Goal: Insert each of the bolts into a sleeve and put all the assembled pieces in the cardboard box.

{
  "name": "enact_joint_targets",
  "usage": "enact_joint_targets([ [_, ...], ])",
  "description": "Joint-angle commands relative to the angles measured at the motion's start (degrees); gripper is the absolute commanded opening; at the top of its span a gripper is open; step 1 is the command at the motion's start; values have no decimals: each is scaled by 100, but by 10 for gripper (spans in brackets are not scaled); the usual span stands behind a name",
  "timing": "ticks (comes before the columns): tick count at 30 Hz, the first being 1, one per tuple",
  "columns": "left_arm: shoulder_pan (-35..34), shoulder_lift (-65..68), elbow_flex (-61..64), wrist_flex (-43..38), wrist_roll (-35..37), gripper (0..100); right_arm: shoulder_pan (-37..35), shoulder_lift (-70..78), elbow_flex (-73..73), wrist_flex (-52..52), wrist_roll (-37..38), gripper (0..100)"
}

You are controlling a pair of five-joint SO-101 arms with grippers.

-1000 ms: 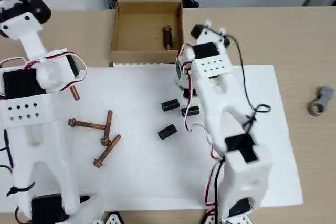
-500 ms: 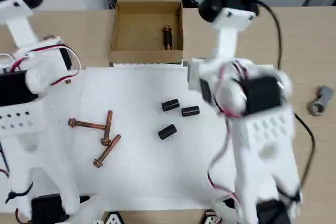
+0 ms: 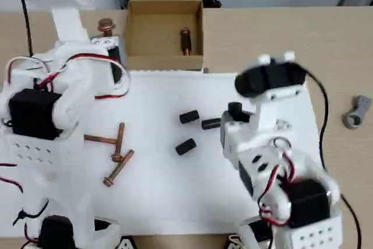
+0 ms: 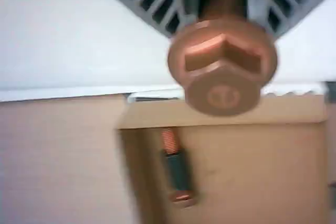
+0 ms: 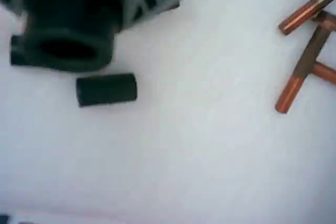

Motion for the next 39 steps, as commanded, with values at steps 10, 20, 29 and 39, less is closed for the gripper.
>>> enact_joint_targets([
  [10, 1319, -220, -224, -703, -62, 5, -1499, -3600, 4413, -4418, 1073, 4],
  [20, 2330, -229, -251, -949, 79, 5, -1490, -3846, 4853, -6062, 1556, 4],
  [29, 2453, -220, -92, -1389, 132, 5, -1490, -3846, 4862, -6149, 1538, 4],
  [39, 2462, -519, 101, -1398, 141, 5, -1051, -3837, 4862, -6105, 580, 4],
])
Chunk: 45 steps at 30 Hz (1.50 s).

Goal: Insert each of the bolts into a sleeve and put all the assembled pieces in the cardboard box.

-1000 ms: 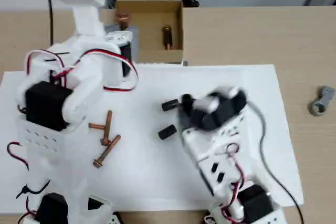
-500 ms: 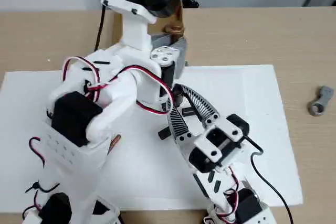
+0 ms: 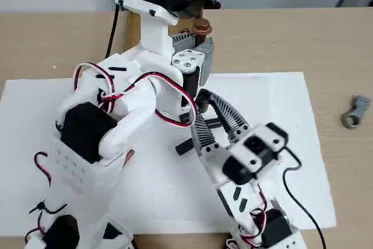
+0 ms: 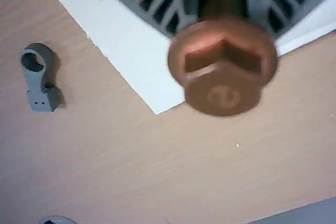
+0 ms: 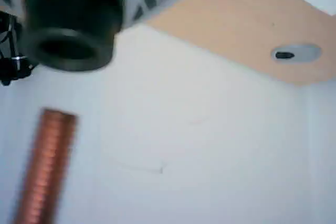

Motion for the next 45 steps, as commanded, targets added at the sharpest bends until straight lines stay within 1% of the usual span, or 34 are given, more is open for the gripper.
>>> enact_joint_targets([
  [1, 44, -492, 4, -237, 53, 5, 84, -92, -35, -92, -167, 4],
  [4, 44, -774, 426, -281, 53, 5, 84, -92, -44, 13, -167, 4],
  [8, 44, -1222, 1156, -809, 62, 5, 75, -92, -44, 189, -325, 4],
  [12, 413, -1591, 1851, -1204, 53, 5, 75, -92, -26, 356, -615, 4],
  [14, 492, -1662, 2114, -1345, 53, 5, 84, -92, -26, 453, -686, 4],
  [24, 484, -1644, 2369, -1415, 53, 5, 92, -92, -26, 470, -695, 4],
  [29, 466, -1679, 3002, -1829, 53, 5, 92, -92, -18, 470, -695, 4],
  [32, 466, -1653, 3152, -1916, 44, 5, 92, -92, 53, 462, -695, 4],
  [36, 466, -1688, 3266, -1934, -290, 5, 84, -92, 53, 462, -695, 4],
  [42, 123, -1662, 3292, -2031, -290, 5, 75, -92, 53, 462, -703, 4],
  [45, 123, -1688, 3512, -2119, -290, 5, 75, -92, 53, 462, -703, 4],
])
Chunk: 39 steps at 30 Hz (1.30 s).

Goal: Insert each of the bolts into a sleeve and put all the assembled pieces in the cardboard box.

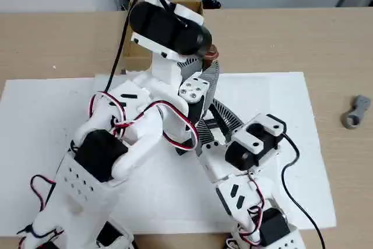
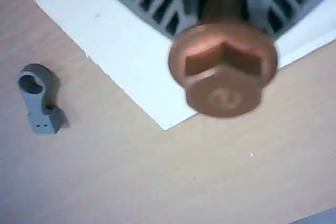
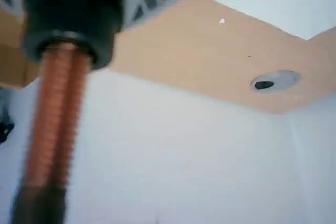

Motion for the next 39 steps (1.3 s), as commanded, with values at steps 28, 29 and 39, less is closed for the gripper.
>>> enact_joint_targets([
  [28, -501, -88, -338, 1468, 114, 181, 84, 1024, -1196, -66, -62, 4],
  [29, -589, -88, -391, 1600, 211, 190, 84, 1262, -1398, -66, -70, 4],
  [39, -1714, -123, -1481, 2585, 299, 139, 295, 3916, -3182, -1121, -62, 4],
])
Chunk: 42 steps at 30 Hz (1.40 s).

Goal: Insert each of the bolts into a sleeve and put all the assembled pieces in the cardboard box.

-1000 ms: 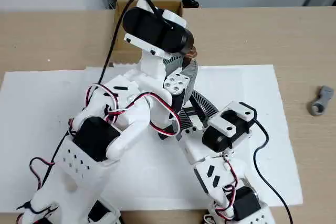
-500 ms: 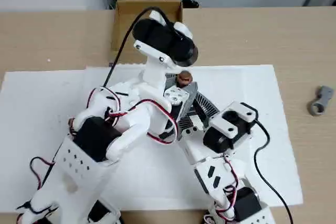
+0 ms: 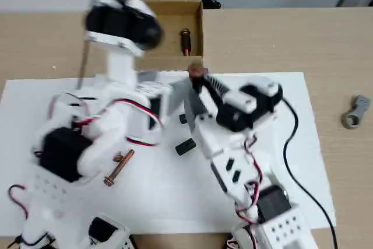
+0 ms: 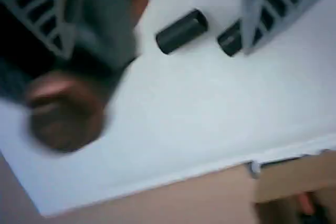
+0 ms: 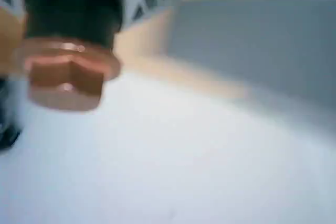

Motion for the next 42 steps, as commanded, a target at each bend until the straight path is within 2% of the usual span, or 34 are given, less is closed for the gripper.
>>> enact_joint_targets([
  [1, -475, -88, -356, 167, -185, 106, 189, 963, -949, -673, -53, 4],
  [4, -818, -88, -356, 325, -774, 4, 347, 1938, -1512, -963, -62, 4],
  [12, -1459, -53, -347, 897, -914, 6, 593, 4576, -2822, -2185, -62, 4],
  [18, -1846, -79, 48, 932, -897, 6, 866, 7020, -4000, -2967, -62, 7],
  [28, -1916, -53, 1138, 897, -932, 6, 892, 10009, -6611, -2976, -62, 9],
  [32, -1916, -44, 1640, 536, -932, 6, 919, 10800, -7543, -2422, -62, 14],
  [38, -1916, -35, 2527, 26, -932, 14, 884, 11398, -8246, -2167, -70, 167],
  [42, -1916, -35, 2712, -79, -897, 61, 831, 11415, -8246, -2167, -70, 162],
])
